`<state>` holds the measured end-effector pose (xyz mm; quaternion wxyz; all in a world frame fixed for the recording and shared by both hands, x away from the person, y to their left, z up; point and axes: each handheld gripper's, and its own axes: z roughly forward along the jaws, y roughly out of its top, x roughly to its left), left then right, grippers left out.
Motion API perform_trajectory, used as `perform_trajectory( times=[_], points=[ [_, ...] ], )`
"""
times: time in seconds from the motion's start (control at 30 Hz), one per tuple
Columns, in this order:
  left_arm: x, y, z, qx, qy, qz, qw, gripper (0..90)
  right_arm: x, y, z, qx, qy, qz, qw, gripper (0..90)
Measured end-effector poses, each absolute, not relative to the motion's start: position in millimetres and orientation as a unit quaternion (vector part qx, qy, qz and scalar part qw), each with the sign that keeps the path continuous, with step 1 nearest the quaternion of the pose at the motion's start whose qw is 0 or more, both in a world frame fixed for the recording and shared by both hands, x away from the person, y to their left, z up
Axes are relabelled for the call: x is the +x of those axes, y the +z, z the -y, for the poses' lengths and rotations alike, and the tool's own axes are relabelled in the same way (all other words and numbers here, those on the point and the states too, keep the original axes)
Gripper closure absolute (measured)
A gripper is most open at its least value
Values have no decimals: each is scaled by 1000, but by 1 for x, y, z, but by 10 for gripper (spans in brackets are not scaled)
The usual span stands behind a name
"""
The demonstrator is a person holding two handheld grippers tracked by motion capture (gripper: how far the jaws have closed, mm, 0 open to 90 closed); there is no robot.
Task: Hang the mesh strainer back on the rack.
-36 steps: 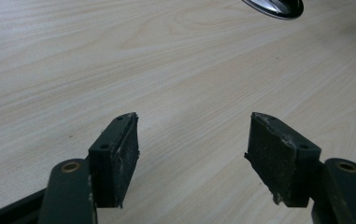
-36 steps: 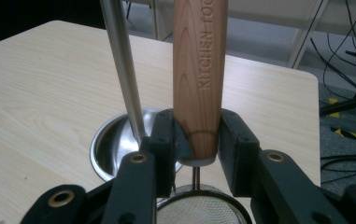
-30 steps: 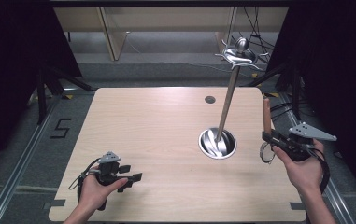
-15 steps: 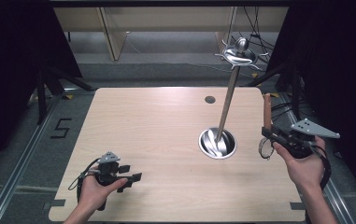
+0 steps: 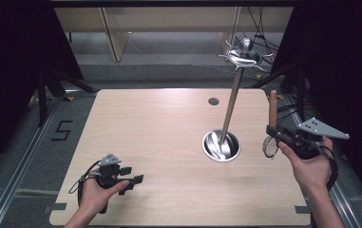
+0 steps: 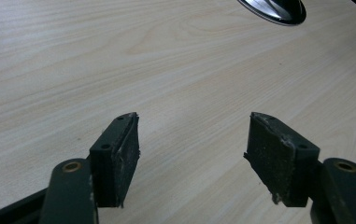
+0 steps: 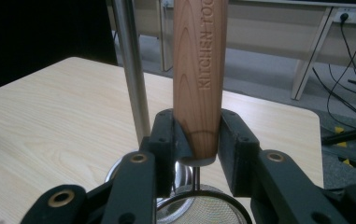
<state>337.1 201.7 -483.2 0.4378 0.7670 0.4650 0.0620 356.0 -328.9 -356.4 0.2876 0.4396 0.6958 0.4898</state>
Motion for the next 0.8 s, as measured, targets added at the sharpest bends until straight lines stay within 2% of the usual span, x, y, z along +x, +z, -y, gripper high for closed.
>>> perform_trajectory(
  times=[0.8],
  points=[
    [337,-482,-203,764,69,-469,438,337,357,-339,322,433,509,-681,299,698]
  ],
)
